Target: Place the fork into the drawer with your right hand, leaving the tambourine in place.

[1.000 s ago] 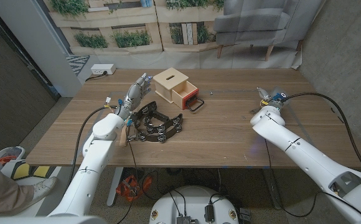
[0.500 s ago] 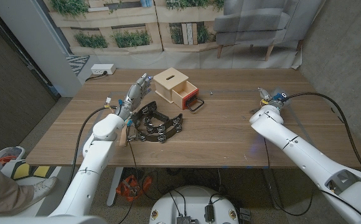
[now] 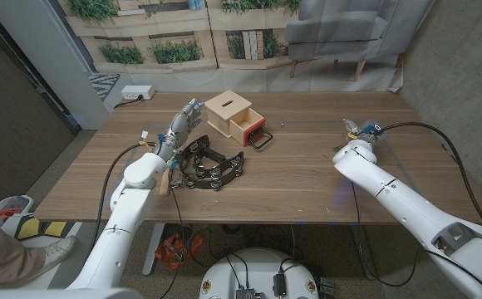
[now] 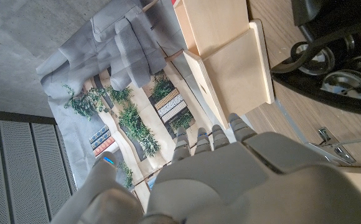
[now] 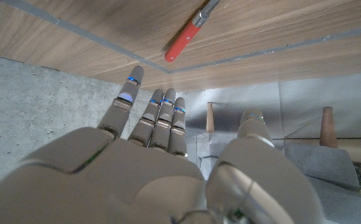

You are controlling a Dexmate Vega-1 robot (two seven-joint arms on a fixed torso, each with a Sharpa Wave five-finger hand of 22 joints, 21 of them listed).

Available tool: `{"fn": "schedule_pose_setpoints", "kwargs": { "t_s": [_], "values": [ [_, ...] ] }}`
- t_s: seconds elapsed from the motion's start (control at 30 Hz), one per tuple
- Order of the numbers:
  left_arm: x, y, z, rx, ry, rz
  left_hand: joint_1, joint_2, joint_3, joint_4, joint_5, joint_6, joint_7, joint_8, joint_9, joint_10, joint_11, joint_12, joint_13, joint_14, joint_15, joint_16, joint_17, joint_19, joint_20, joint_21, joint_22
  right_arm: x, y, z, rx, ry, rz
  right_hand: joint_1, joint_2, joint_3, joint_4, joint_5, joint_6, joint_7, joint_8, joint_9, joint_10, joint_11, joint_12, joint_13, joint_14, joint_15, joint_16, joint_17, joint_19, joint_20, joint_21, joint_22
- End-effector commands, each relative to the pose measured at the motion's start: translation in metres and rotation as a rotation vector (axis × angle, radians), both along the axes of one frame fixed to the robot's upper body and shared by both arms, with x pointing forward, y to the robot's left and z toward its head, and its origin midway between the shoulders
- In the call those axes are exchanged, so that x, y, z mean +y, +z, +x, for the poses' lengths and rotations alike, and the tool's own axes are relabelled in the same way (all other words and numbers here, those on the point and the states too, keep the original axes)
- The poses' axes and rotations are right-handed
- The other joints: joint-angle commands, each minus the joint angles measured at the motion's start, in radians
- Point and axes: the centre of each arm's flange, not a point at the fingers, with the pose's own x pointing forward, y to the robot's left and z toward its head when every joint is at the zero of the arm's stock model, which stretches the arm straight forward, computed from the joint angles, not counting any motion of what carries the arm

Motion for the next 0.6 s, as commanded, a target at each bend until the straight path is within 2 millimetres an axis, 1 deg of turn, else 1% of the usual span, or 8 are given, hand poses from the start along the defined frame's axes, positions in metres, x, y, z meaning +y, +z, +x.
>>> {"fn": "schedule_pose_setpoints", "kwargs": {
  "t_s": [0.03, 0.6],
  "values": [
    [0.001, -0.0022, -0.0004, -0.003, 0.001, -0.008, 0.006, 0.002, 0.002, -0.006, 0.001, 0.005, 0.001, 0.002, 0.002, 0.004, 0.002, 0.005, 0.002, -0.016, 0.006, 0.006, 0.003, -0.008, -0.001, 0.009, 0.005, 0.0016, 0.0011, 0.002, 0.015, -0.007, -0.007, 0.006, 0.007, -0.008, -0.001, 0.01, 0.036, 0.001, 0.015, -0.001, 0.019, 0.011, 0.004, -0.001, 0.023, 0.003, 0.011, 0.007, 0.012, -0.001, 0.008, 0.005],
    [0.0018, -0.0048, -0.0058, -0.013, 0.005, -0.009, 0.006, 0.002, 0.001, -0.007, 0.001, 0.004, 0.002, 0.002, 0.002, 0.005, 0.002, 0.005, 0.002, -0.017, 0.005, 0.006, 0.003, -0.008, 0.0, 0.009, 0.005, 0.0021, -0.0009, 0.002, 0.028, -0.029, -0.008, 0.005, 0.007, -0.013, 0.002, 0.011, 0.038, 0.0, 0.011, -0.001, 0.023, 0.011, 0.002, -0.004, 0.028, 0.006, 0.013, 0.012, 0.015, -0.003, 0.005, 0.005]
  ]
}}
